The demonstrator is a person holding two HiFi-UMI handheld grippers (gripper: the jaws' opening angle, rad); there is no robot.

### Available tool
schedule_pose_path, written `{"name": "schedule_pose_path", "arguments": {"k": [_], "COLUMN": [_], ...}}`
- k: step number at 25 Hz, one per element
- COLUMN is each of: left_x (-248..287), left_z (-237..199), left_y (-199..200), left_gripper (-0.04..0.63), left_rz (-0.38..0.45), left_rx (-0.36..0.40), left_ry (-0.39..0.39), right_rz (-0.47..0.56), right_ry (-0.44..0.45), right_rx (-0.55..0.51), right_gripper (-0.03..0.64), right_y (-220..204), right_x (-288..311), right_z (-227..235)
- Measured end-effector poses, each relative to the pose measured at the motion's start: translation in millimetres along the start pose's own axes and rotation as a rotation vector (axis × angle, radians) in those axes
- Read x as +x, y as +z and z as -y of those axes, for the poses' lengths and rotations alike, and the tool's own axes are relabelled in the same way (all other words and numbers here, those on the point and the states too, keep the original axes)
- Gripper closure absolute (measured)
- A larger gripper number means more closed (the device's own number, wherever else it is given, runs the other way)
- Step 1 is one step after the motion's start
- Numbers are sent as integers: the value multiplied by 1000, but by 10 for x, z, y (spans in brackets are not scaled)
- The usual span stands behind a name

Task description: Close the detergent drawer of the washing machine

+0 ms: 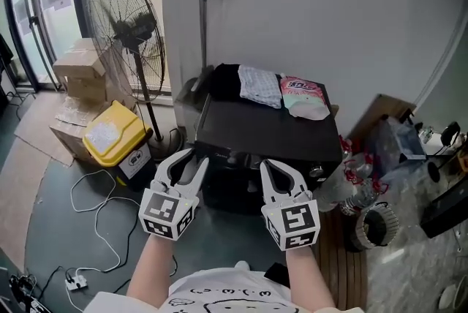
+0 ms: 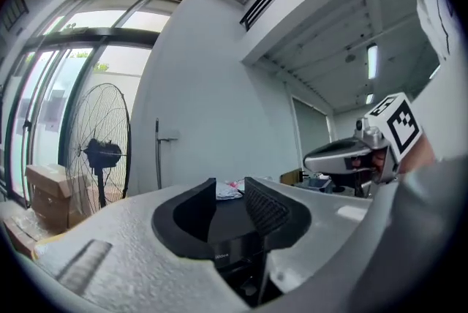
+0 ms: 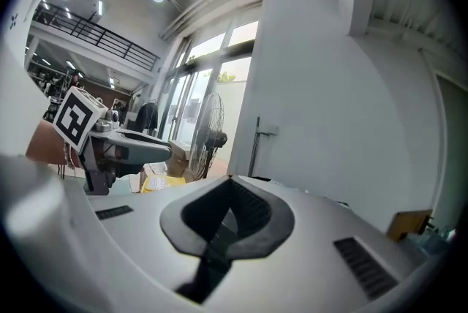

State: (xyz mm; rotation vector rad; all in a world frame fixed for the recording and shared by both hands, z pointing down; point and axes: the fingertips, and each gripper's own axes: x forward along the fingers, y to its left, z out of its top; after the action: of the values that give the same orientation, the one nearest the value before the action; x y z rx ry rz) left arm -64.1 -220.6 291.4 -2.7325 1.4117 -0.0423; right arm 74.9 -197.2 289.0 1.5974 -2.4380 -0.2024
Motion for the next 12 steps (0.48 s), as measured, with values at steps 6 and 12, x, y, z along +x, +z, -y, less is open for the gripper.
{"name": "schedule_pose_path", "arguments": {"k": [6, 12], "left_x": [-100, -178], "left_z": [-103, -183], "left_y": [263, 414], "left_gripper": [554, 577], "left_rz": [68, 64], "left_rx": [66, 118], "left_ry": [32, 74], "right_rz": [48, 73], "right_ry": [-39, -68], "right_rx": [-13, -13], "right_gripper": [617, 617], "right_y": [214, 337], "right_x": [-121, -236], "right_z": [94, 216]}}
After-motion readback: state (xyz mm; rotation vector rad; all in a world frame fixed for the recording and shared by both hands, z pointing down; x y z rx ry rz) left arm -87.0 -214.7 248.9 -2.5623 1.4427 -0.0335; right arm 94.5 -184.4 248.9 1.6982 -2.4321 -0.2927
